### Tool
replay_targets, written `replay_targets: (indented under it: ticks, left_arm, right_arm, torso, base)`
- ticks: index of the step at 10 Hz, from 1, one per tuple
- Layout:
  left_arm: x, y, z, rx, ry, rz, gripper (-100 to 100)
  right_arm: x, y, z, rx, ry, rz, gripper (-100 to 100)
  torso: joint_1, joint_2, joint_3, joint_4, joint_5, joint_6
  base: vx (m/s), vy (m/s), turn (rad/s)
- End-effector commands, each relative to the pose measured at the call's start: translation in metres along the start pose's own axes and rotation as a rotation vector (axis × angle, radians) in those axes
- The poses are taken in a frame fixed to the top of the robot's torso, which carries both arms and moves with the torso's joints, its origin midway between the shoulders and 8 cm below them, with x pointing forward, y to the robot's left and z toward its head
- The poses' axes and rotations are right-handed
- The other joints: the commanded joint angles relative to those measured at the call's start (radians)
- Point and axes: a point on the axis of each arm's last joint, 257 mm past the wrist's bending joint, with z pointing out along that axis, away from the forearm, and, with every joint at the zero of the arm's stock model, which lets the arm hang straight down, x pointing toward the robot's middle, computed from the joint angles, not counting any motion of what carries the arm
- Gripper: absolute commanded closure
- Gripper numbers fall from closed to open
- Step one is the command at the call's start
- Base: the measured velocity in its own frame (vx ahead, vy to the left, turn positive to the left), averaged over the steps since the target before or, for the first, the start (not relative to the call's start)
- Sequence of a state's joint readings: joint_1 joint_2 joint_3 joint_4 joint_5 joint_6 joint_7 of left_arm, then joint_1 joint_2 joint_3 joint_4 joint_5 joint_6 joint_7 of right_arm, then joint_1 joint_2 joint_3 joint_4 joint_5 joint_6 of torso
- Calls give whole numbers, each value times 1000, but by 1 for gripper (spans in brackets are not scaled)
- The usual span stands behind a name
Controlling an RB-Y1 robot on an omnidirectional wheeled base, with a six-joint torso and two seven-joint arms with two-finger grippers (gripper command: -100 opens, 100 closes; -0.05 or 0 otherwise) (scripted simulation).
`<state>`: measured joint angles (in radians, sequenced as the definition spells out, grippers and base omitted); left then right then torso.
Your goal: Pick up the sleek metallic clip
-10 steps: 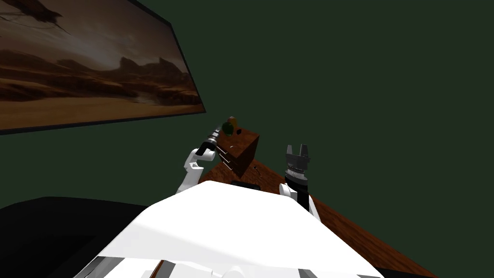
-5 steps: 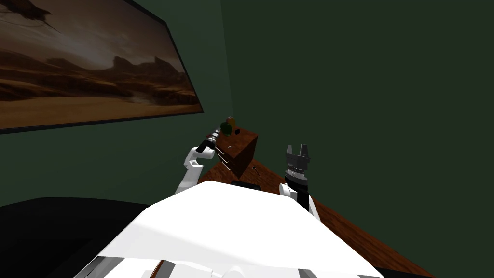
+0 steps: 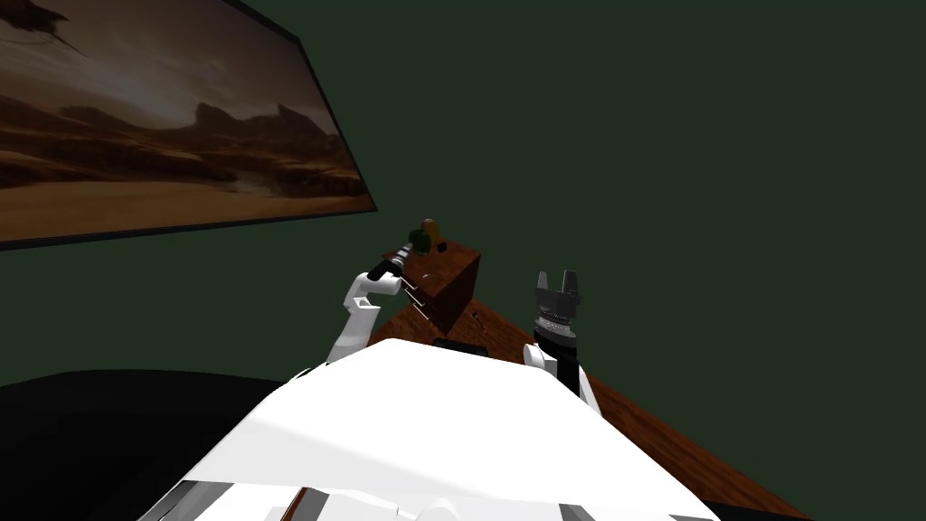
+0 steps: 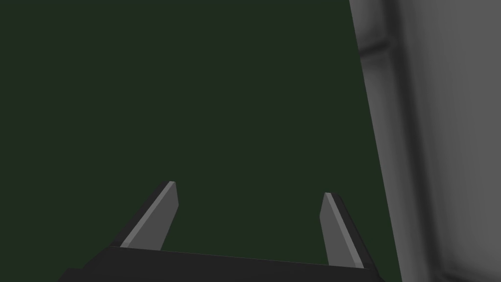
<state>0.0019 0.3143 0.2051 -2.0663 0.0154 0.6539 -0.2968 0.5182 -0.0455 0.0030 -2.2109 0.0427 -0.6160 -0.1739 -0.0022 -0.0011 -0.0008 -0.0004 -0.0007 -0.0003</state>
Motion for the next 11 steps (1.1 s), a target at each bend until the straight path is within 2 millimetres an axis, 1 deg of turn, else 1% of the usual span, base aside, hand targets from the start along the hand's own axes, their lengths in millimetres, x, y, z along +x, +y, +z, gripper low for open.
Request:
replay_targets:
  ticks: [1, 3, 4, 6, 7, 8, 10, 11]
  left_arm:
    - [-3, 13, 7, -51, 11, 19, -100]
    - [1, 26, 6, -102, 27, 19, -100]
    - [-3, 32, 10, -128, 33, 35, -100]
    - [1, 46, 8, -183, 51, 35, -100]
    - [1, 47, 8, -187, 53, 35, -100]
    - [-2, 54, 11, -219, 63, 50, -100]
    - [2, 66, 8, -265, 80, 50, -100]
    - [-2, 71, 11, -290, 90, 64, -100]
  right_arm:
    - [0, 0, 0, 0, 0, 0, 0]
    - [0, 0, 0, 0, 0, 0, 0]
    - [0, 0, 0, 0, 0, 0, 0]
    - [0, 0, 0, 0, 0, 0, 0]
    - [0, 0, 0, 0, 0, 0, 0]
    - [0, 0, 0, 0, 0, 0, 0]
    - [0, 0, 0, 0, 0, 0, 0]
    - [0, 0, 0, 0, 0, 0, 0]
  torso:
    - [0, 0, 0, 0, 0, 0]
    - [-2, -1, -1, 0, 0, 0]
    - [-1, 0, 0, 0, 0, 0]
    - [-1, -1, -1, 0, 0, 0]
    - [0, -1, -1, 0, 0, 0]
    - [2, 0, 0, 0, 0, 0]
    - [-1, -2, -1, 0, 0, 0]
    - [1, -1, -1, 0, 0, 0]
  base:
    - [29, -64, -25]
    - [25, -63, -1]
    - [27, -59, -27]
    - [34, -50, -4]
    - [12, -11, 1]
    - [41, -59, -35]
    - [38, -48, -1]
    - [50, -48, -30]
